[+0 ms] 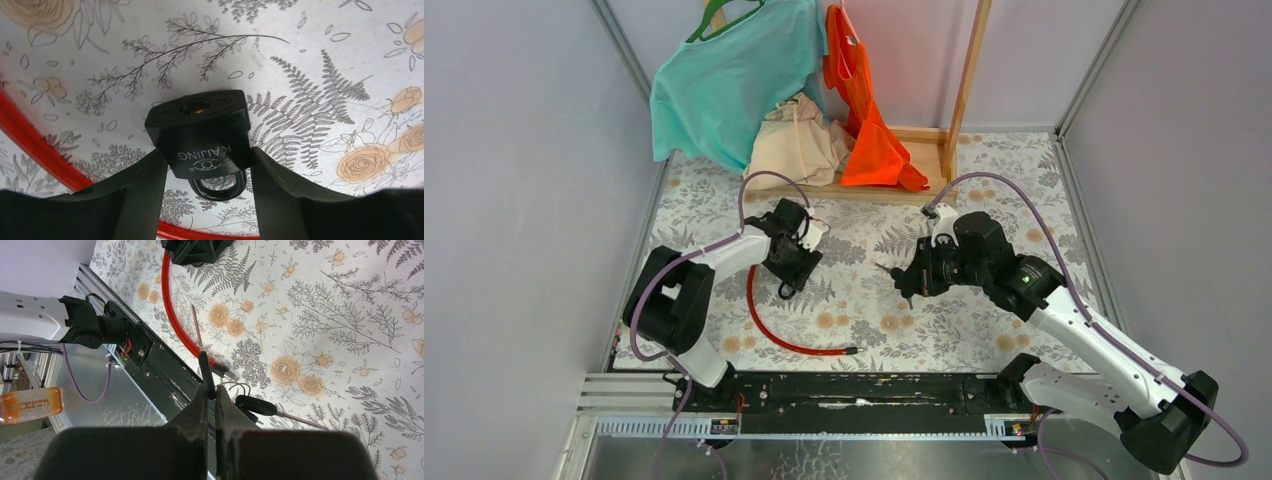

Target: Unlock with the key

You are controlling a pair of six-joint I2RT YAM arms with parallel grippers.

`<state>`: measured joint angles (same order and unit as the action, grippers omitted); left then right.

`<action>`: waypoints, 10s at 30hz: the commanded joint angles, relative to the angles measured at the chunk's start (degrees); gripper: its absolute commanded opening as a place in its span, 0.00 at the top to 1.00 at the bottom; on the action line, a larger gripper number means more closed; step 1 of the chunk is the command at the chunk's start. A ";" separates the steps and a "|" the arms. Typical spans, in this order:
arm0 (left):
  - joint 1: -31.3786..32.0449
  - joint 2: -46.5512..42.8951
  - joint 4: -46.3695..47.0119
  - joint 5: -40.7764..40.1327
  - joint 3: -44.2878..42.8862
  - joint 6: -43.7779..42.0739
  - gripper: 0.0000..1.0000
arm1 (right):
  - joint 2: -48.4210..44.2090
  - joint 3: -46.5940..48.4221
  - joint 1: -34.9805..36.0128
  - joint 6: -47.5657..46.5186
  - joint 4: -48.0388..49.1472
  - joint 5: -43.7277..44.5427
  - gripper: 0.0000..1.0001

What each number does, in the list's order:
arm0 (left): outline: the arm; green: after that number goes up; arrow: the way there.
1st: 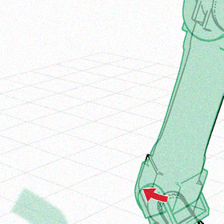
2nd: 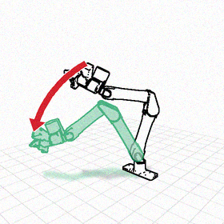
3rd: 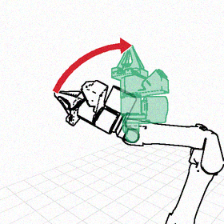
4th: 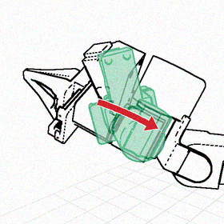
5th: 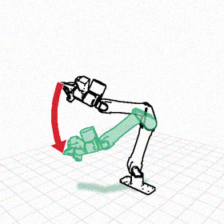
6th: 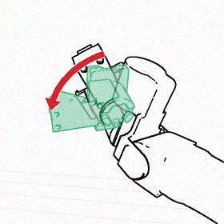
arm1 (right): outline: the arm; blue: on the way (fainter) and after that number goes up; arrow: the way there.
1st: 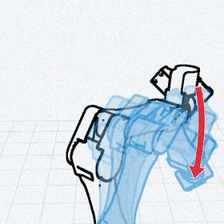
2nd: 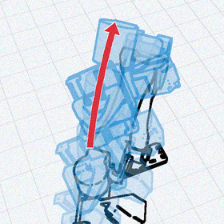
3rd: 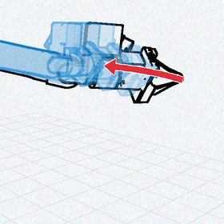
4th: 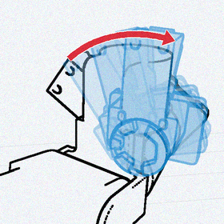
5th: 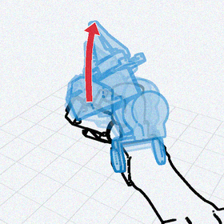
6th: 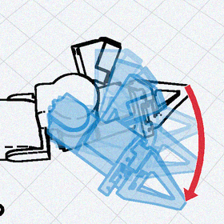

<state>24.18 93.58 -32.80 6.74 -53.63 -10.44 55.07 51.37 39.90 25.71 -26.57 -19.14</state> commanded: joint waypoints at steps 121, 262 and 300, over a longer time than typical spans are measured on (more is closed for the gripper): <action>14.58 -23.70 -8.13 -0.13 19.24 -52.89 0.51 | -6.38 3.74 -0.26 -3.08 -4.52 5.42 1.00; -5.61 -0.68 -50.26 62.22 -40.90 -44.63 1.00 | -0.58 9.84 -0.26 -12.81 1.97 -9.94 1.00; -6.61 -1.65 -50.26 81.94 -37.16 -50.47 1.00 | -0.64 3.66 -0.29 -15.25 13.72 -14.35 1.00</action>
<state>17.93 93.45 -81.76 82.54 -90.43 -60.23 54.76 54.46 39.86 10.72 -16.73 -32.01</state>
